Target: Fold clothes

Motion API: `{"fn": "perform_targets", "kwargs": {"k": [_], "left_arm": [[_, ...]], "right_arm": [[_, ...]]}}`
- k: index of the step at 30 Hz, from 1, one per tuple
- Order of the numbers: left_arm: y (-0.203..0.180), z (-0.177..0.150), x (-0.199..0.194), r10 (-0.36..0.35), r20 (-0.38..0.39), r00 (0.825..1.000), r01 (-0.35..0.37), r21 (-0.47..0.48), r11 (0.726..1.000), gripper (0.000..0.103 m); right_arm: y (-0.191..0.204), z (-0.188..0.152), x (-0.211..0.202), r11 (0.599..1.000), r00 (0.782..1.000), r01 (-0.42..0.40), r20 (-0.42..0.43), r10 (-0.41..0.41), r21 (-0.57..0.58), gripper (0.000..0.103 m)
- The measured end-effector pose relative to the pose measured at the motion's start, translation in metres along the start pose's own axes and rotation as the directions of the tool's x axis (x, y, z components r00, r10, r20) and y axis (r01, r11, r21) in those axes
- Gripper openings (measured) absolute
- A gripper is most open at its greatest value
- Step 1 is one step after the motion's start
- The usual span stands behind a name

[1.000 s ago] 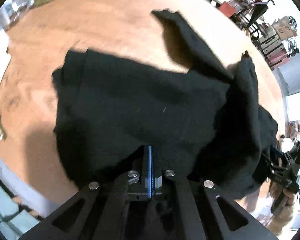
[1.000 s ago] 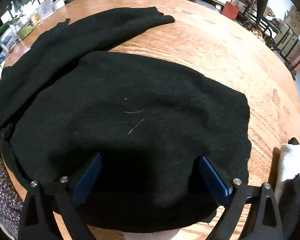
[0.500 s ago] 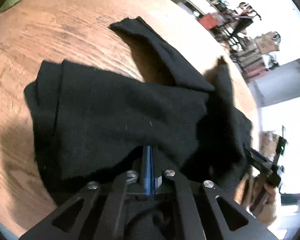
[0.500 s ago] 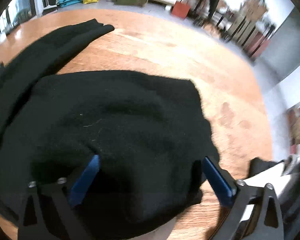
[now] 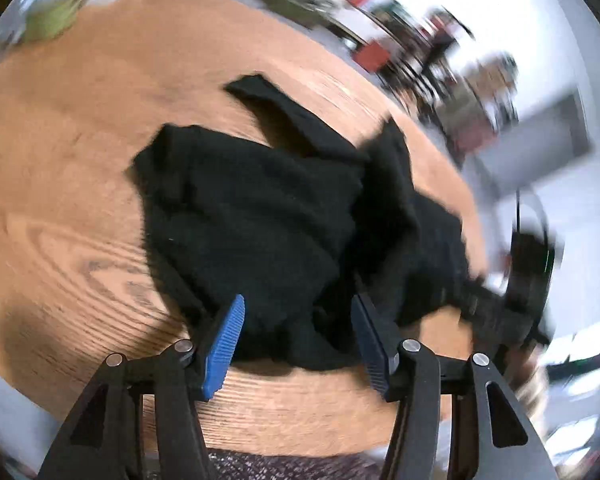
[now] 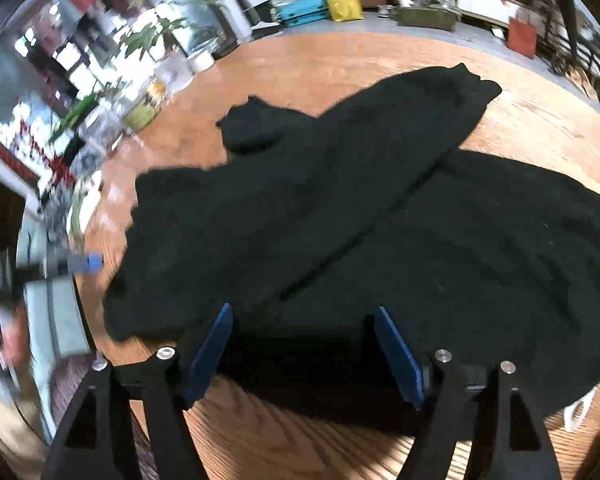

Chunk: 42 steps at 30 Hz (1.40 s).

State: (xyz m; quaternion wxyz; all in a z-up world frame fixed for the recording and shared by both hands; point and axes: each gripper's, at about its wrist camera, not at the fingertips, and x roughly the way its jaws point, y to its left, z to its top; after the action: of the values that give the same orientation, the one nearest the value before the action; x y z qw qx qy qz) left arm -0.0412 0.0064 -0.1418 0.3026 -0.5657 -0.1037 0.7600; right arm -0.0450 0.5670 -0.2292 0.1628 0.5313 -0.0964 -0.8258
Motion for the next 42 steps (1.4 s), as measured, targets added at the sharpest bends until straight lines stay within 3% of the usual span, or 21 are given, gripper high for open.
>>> {"fn": "perform_targets", "kwargs": {"k": [2, 5, 8, 10, 12, 14, 15, 17, 18, 21, 24, 26, 27, 30, 34, 36, 38, 40, 42], "left_arm": [[-0.019, -0.007, 0.005, 0.021, -0.008, 1.000, -0.021, 0.101, 0.995, 0.057], [-0.048, -0.018, 0.014, 0.023, -0.025, 0.999, -0.017, 0.234, 0.972, 0.057], [-0.064, -0.019, 0.026, 0.028, -0.016, 0.999, -0.022, 0.284, 0.958, 0.057], [-0.073, -0.016, 0.041, 0.031, -0.025, 0.999, -0.022, 0.302, 0.953, 0.057], [-0.084, -0.011, 0.060, 0.056, -0.032, 0.998, -0.043, 0.313, 0.949, 0.057], [-0.078, -0.002, 0.068, 0.082, -0.014, 0.997, -0.075, 0.268, 0.960, 0.049], [-0.075, 0.002, 0.072, 0.092, -0.005, 0.996, -0.088, 0.242, 0.966, 0.035], [-0.056, 0.013, 0.066, 0.026, 0.007, 1.000, -0.027, 0.118, 0.993, 0.028], [-0.048, 0.017, 0.064, 0.011, 0.011, 1.000, -0.011, 0.073, 0.997, 0.019], [-0.028, 0.025, 0.065, 0.107, 0.021, 0.994, -0.108, 0.011, 0.994, 0.009], [-0.012, 0.030, 0.064, 0.101, 0.027, 0.995, -0.099, -0.060, 0.993, 0.007], [-0.008, 0.033, 0.067, 0.221, 0.000, 0.975, -0.220, -0.076, 0.973, 0.002], [-0.005, 0.035, 0.069, 0.276, -0.014, 0.961, -0.276, -0.082, 0.957, 0.002], [-0.002, 0.034, 0.074, 0.261, -0.049, 0.964, -0.264, -0.066, 0.962, 0.002], [-0.007, 0.031, 0.063, 0.226, 0.010, 0.974, -0.225, -0.061, 0.972, 0.002], [-0.011, 0.030, 0.055, 0.208, 0.051, 0.977, -0.206, -0.052, 0.977, 0.004], [-0.013, 0.028, 0.049, 0.215, 0.062, 0.975, -0.213, -0.035, 0.976, 0.012], [-0.012, 0.026, 0.045, 0.252, 0.067, 0.965, -0.251, -0.024, 0.968, 0.042], [-0.005, 0.021, 0.039, 0.308, 0.087, 0.947, -0.307, -0.033, 0.951, 0.045]], "right_arm": [[0.019, -0.001, -0.001, 1.000, 1.000, -0.009, 0.001, 0.009, 0.006, 0.078], [0.043, -0.021, -0.002, 0.997, 0.998, 0.069, 0.002, -0.069, -0.021, 0.078], [0.097, -0.046, -0.014, 0.988, 0.989, 0.150, 0.010, -0.150, -0.028, 0.078], [0.097, -0.074, -0.029, 0.993, 0.993, 0.118, 0.013, -0.117, -0.001, 0.078], [0.105, -0.077, -0.030, 0.998, 0.998, 0.056, 0.026, -0.057, 0.017, 0.078], [0.114, -0.078, -0.031, 0.999, 0.999, 0.027, 0.037, -0.028, 0.024, 0.078], [0.111, -0.082, -0.036, 0.999, 0.998, 0.040, 0.039, -0.041, 0.022, 0.078], [0.112, -0.075, -0.034, 0.997, 0.996, 0.077, 0.039, -0.078, 0.029, 0.078], [0.114, -0.069, -0.030, 0.995, 0.994, 0.098, 0.039, -0.099, 0.034, 0.078], [0.122, -0.051, -0.019, 0.986, 0.986, 0.161, 0.036, -0.163, 0.051, 0.078], [0.129, -0.033, -0.008, 0.972, 0.974, 0.224, 0.032, -0.226, 0.067, 0.078], [0.134, -0.021, -0.001, 0.961, 0.963, 0.265, 0.029, -0.268, 0.078, 0.078], [0.136, -0.015, 0.003, 0.955, 0.957, 0.286, 0.027, -0.289, 0.083, 0.078], [0.142, 0.005, 0.013, 0.935, 0.939, 0.340, 0.023, -0.344, 0.100, 0.073], [0.124, 0.050, 0.017, 0.929, 0.939, 0.333, 0.026, -0.342, 0.160, 0.060], [0.105, 0.076, 0.024, 0.921, 0.944, 0.318, 0.016, -0.330, 0.226, 0.060], [0.090, 0.101, 0.039, 0.900, 0.943, 0.317, 0.005, -0.333, 0.298, 0.061], [0.076, 0.126, 0.055, 0.872, 0.939, 0.322, -0.008, -0.343, 0.368, 0.064], [0.063, 0.146, 0.069, 0.848, 0.942, 0.312, -0.019, -0.336, 0.429, 0.065]]}}
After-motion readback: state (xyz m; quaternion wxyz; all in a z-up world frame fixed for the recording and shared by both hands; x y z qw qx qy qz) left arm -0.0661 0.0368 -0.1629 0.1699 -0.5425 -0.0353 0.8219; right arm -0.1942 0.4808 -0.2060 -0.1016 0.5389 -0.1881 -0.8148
